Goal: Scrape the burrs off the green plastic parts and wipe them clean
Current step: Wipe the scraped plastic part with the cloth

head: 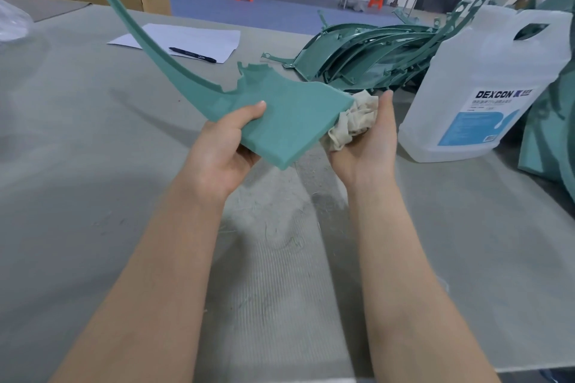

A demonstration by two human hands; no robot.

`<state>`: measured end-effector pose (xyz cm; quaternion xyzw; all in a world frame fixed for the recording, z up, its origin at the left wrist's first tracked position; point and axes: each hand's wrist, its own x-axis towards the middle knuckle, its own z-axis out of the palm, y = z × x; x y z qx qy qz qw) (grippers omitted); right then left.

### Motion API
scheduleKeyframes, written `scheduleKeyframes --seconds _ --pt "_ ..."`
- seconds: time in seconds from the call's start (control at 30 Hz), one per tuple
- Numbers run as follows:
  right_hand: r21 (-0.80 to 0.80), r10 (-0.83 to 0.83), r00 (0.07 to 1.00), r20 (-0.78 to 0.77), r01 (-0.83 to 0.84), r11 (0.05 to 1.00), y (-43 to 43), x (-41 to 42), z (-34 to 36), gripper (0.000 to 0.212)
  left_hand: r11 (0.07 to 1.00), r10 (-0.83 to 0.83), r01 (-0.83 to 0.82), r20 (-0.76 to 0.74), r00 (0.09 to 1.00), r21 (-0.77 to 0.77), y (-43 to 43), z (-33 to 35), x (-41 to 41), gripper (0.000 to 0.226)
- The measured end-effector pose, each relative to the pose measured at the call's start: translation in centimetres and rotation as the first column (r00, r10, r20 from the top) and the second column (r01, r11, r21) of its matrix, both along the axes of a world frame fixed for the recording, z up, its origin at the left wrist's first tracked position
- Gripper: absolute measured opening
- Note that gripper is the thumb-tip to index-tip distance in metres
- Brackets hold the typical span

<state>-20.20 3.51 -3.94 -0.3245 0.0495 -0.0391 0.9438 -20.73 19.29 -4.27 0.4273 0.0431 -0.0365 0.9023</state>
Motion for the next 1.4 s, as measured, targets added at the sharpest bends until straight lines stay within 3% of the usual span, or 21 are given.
scheduleKeyframes --seconds 0.1,0.27,0.33,0.4,0.5,0.6,0.67,0.8,0.9,1.0,1.07,1.23,1.4 --pt "-0.048 0.054 0.999 0.011 -0.053 0.997 0.1 -0.4 0.4 0.049 1.000 -0.010 0.010 0.009 1.000 -0.005 0.0 0.1 0.0 0.033" --pt "-0.416 0.041 0.995 -0.091 -0.075 0.906 1.6 -0.7 0.7 0.066 0.999 -0.009 0.009 0.004 1.000 -0.036 0.2 0.1 0.0 0.034" --pt "-0.449 0.048 0.991 -0.121 -0.098 0.888 1.7 -0.6 0.5 0.056 0.999 -0.004 0.003 -0.008 1.000 -0.043 0.3 0.1 0.0 0.033" --pt "-0.451 0.077 0.985 -0.154 -0.140 0.881 1.4 -0.3 0.2 0.059 0.999 0.000 -0.001 -0.012 1.000 -0.052 0.2 0.0 0.1 0.031" --pt "-0.364 0.057 0.980 -0.191 -0.125 0.923 0.8 0.3 -0.4 0.052 0.999 0.009 -0.009 -0.014 1.000 -0.042 0.0 -0.1 0.1 0.029" --pt "-0.113 -0.017 0.987 -0.160 -0.001 0.994 0.1 0.5 -0.5 0.023 1.000 0.000 0.000 -0.025 1.000 -0.007 0.1 -0.2 0.1 0.030" --pt "0.010 -0.095 0.983 -0.159 0.098 0.995 -0.5 0.7 -0.5 0.019 0.999 -0.038 0.039 -0.038 0.999 0.030 0.1 -0.3 0.0 0.031" --pt "0.030 -0.280 0.931 -0.234 0.295 0.955 -0.8 1.0 -0.5 0.018 0.989 -0.108 0.112 -0.048 0.993 0.094 -0.3 -0.5 -0.2 0.031" --pt "0.015 -0.180 0.966 -0.184 0.186 0.983 -0.1 0.6 -0.5 0.020 0.992 -0.081 0.085 -0.038 0.996 0.093 -0.6 -0.5 -0.1 0.028" --pt "-0.081 -0.015 0.996 -0.089 0.007 0.997 0.4 0.6 -0.4 0.040 0.996 -0.047 0.047 -0.010 0.999 0.074 -0.3 -0.4 0.0 0.028" --pt "-0.146 0.031 0.999 -0.034 -0.035 0.989 0.4 0.7 -0.3 0.040 0.996 -0.051 0.051 -0.002 0.999 0.067 0.0 -0.3 0.1 0.032" --pt "-0.308 -0.011 1.000 -0.003 0.010 0.951 0.0 0.5 -0.3 0.031 0.996 -0.046 0.045 0.026 0.999 0.072 0.1 -0.1 -0.1 0.031" --pt "-0.580 -0.032 0.998 -0.054 -0.005 0.815 0.2 0.3 -0.4 0.044 0.999 0.000 0.003 -0.058 0.998 0.041 0.3 0.0 -0.1 0.033"
